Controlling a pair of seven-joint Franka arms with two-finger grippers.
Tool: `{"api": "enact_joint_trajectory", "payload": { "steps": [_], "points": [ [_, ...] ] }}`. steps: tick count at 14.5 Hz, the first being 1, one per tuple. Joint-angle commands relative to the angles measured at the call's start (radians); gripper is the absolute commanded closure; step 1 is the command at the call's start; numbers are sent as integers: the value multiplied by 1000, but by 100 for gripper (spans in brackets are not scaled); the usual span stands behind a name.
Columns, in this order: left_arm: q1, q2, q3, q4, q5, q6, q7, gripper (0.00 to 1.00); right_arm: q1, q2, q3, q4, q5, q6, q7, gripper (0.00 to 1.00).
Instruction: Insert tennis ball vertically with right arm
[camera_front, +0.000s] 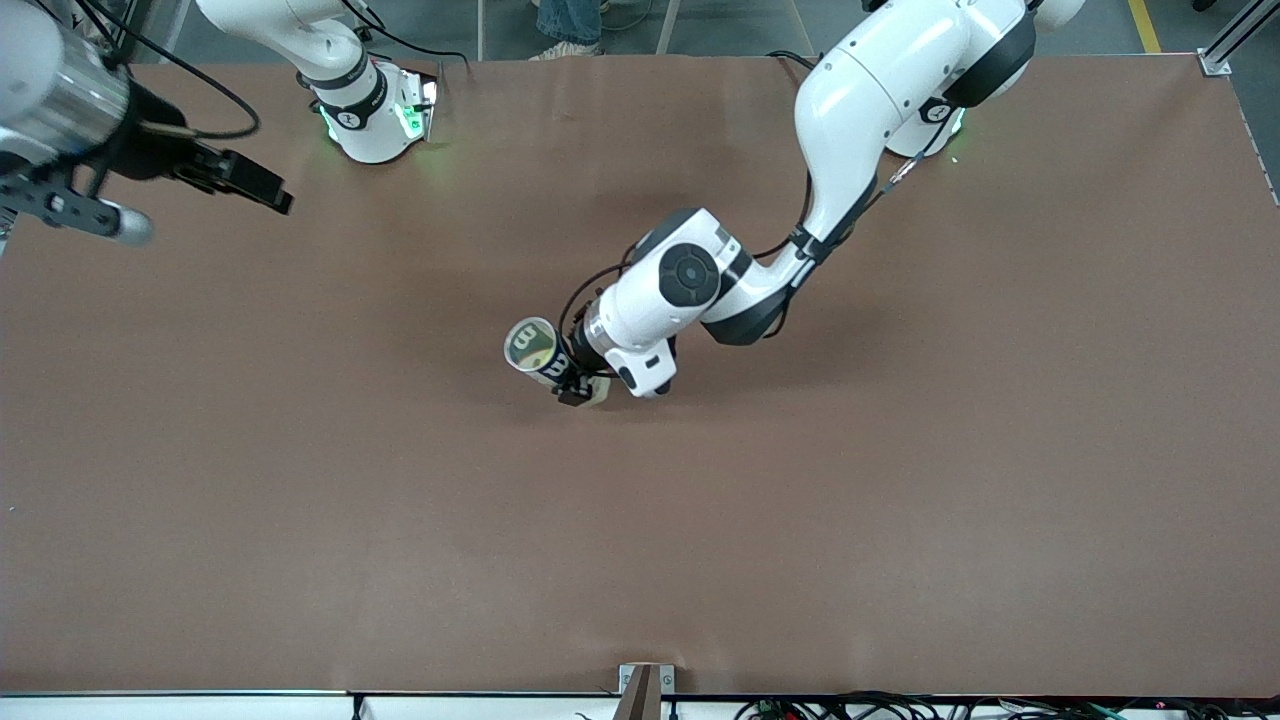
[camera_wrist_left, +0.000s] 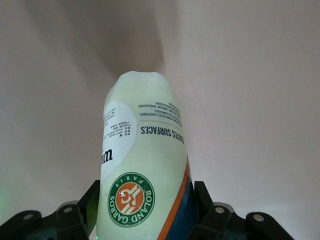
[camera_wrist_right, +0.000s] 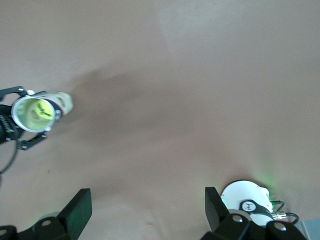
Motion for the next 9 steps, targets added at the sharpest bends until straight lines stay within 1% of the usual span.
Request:
{"api": "enact_joint_trajectory", "payload": {
  "steps": [1, 4, 7, 8, 9],
  "points": [
    [48, -11, -6, 4, 33, -78, 16, 23, -117, -111, 15, -129, -43, 29, -142, 0],
    [91, -28, -4, 3, 70, -175, 15, 23, -205, -108, 15, -128, -122, 47, -314, 0],
    [122, -62, -3, 4, 118, -284, 10, 23, -277, -101, 16, -116, -169, 150, -527, 0],
    [131, -71, 0, 4, 147, -314, 6, 23, -280, -93, 16, -96, -174, 181, -578, 0],
    [133, -73, 6, 4, 165, -331, 4, 23, -276, -76, 19, -70, -180, 202, -585, 0]
  ]
}}
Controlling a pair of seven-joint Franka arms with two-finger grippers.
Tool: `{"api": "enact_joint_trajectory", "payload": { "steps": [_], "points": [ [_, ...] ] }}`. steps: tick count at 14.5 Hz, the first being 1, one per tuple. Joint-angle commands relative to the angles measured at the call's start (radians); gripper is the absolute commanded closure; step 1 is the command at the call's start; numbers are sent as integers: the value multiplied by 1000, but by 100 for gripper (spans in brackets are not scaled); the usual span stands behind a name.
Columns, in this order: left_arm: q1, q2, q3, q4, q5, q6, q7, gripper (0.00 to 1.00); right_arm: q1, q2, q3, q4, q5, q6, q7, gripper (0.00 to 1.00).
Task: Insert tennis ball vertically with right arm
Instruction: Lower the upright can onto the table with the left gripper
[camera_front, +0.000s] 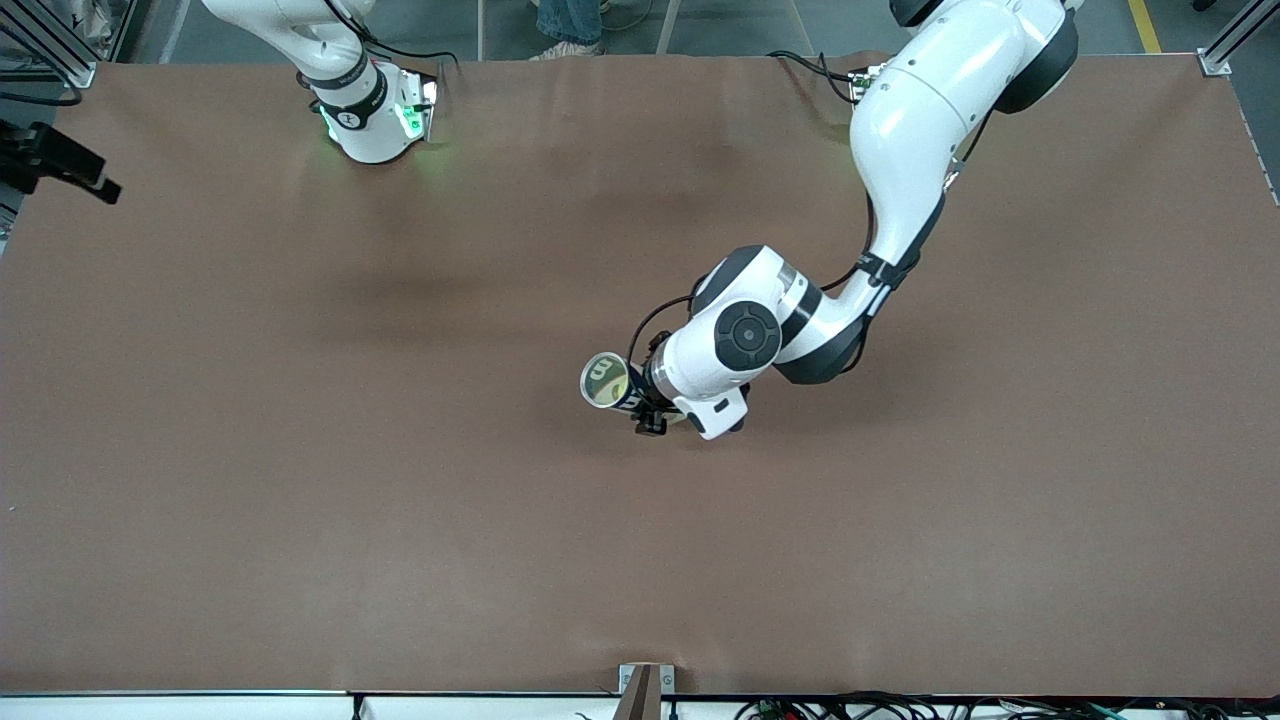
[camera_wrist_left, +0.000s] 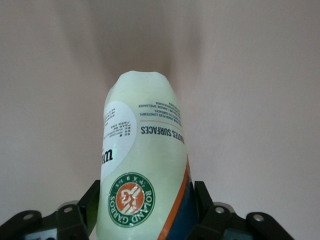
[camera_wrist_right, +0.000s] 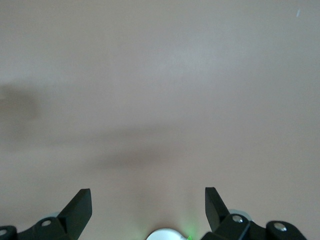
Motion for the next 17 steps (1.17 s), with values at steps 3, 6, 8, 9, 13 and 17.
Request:
{"api": "enact_joint_trajectory", "payload": {
  "steps": [3, 6, 8, 9, 13, 17],
  "points": [
    [18, -33, 13, -5, 58, -67, -10, 23, 2, 61, 30, 103, -22, 52, -51, 0],
    [3, -30, 32, -11, 70, -72, -13, 23, 41, 72, 31, 117, -15, 132, -51, 0],
    [4, -35, 31, -11, 73, -85, -13, 23, 49, 96, 31, 129, -20, 135, -44, 0],
    [9, -35, 26, -11, 61, -85, -16, 23, 47, 112, 31, 151, -19, 135, -26, 0],
    [7, -32, -4, -5, -71, 89, -34, 23, 49, 132, 30, 177, -32, 134, 6, 0],
    [-6, 2, -61, -11, -167, 301, -27, 23, 39, 130, 28, 176, -35, 101, -6, 0]
  ]
}}
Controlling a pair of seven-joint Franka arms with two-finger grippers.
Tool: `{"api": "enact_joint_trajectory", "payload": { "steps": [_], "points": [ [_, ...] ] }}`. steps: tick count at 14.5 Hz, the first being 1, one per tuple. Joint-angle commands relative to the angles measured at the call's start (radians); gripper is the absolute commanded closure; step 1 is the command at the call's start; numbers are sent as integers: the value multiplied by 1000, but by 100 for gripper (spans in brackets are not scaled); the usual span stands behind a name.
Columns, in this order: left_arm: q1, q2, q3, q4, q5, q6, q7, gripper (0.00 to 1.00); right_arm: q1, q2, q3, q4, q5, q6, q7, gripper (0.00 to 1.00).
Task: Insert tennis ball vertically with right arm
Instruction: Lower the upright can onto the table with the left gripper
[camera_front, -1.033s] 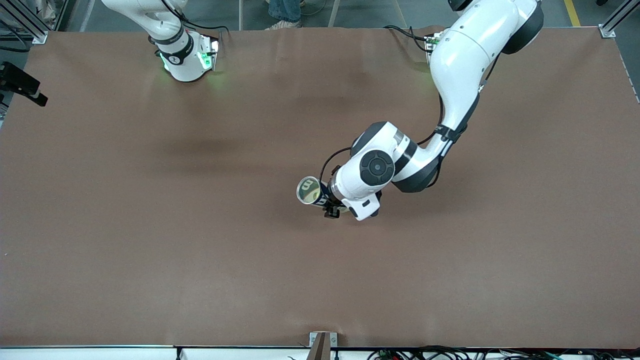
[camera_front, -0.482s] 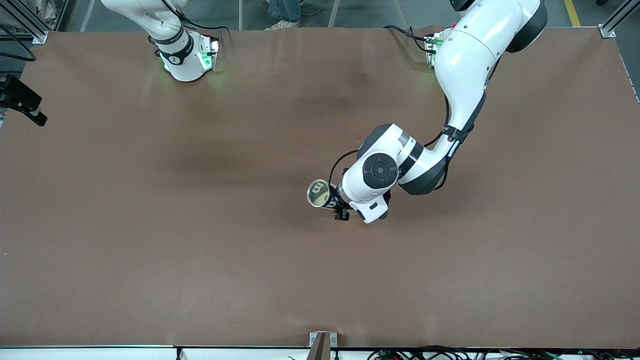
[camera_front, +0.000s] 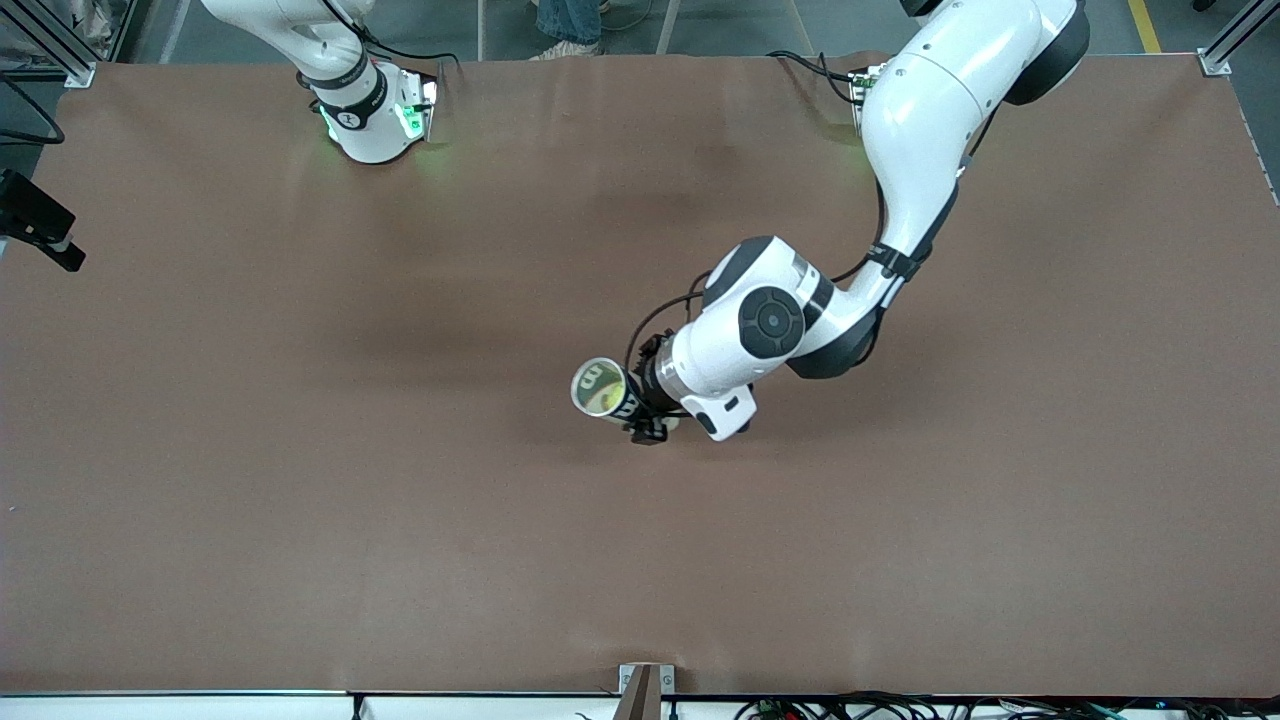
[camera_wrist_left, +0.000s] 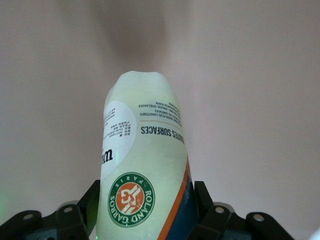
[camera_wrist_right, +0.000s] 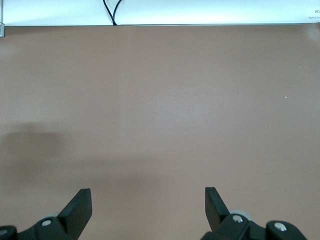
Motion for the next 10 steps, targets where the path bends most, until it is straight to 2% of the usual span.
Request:
{"api": "enact_joint_trajectory", "payload": {
  "steps": [1, 3, 6, 10],
  "points": [
    [-3, 29, -44, -2, -81, 141, 27, 23, -2, 6, 2, 21, -8, -49, -27, 0],
    [-3, 35, -69, -26, -181, 221, 108, 23, 15, 6, 4, 13, -10, -54, -72, 0],
    [-13, 35, -84, -57, -319, 269, 222, 23, 47, 17, 4, 10, -22, -32, -107, 0],
    [-39, 61, -85, -85, -361, 314, 261, 23, 54, 12, 2, 56, -25, -18, -100, 0]
  ]
}}
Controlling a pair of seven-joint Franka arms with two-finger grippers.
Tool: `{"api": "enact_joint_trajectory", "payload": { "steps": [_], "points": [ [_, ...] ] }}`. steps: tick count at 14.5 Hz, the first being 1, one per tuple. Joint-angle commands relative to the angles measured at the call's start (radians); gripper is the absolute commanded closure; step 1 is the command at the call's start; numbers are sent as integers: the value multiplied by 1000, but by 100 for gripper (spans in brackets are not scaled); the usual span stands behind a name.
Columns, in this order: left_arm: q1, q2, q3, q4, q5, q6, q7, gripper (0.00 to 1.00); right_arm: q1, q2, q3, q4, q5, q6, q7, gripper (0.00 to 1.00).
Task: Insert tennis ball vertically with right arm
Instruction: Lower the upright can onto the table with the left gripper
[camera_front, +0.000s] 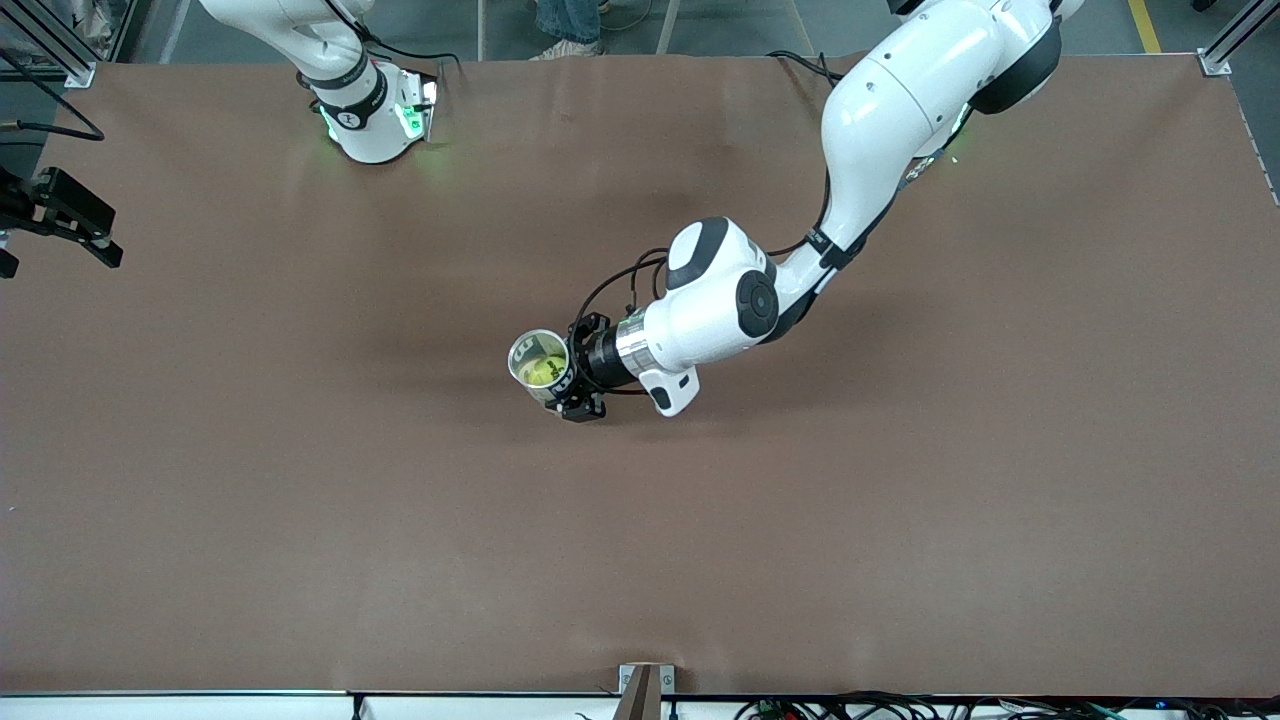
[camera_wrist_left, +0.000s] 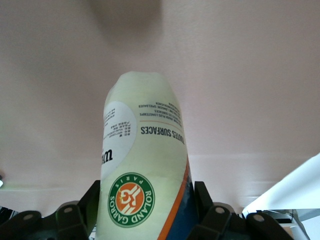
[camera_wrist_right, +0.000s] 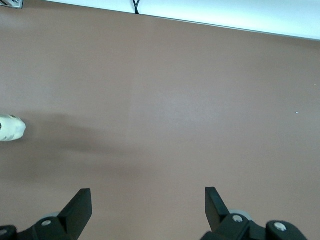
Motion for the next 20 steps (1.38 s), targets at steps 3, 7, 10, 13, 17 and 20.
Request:
{"api": "enact_joint_trajectory", "payload": {
  "steps": [3, 7, 10, 13, 17, 20],
  "points": [
    [-10, 41, -9, -10, -37, 33, 28, 23, -11, 8, -10, 57, -21, 2, -14, 0],
    [-9, 53, -9, -12, -45, 35, 33, 23, -10, 26, -10, 52, -4, 4, 23, 0],
    [-6, 68, -9, -12, -53, 35, 48, 23, -4, 40, -8, 52, 10, 7, 140, 0],
    [-4, 81, -9, -10, -74, 35, 74, 23, -4, 52, -7, 52, 10, 7, 140, 0],
    [-5, 81, -9, -12, -77, 35, 77, 22, -7, 54, -7, 54, 9, 7, 132, 0],
    [-2, 82, -7, -12, -77, 36, 79, 0, -1, 55, -2, 57, 10, 5, 132, 0]
  ]
}}
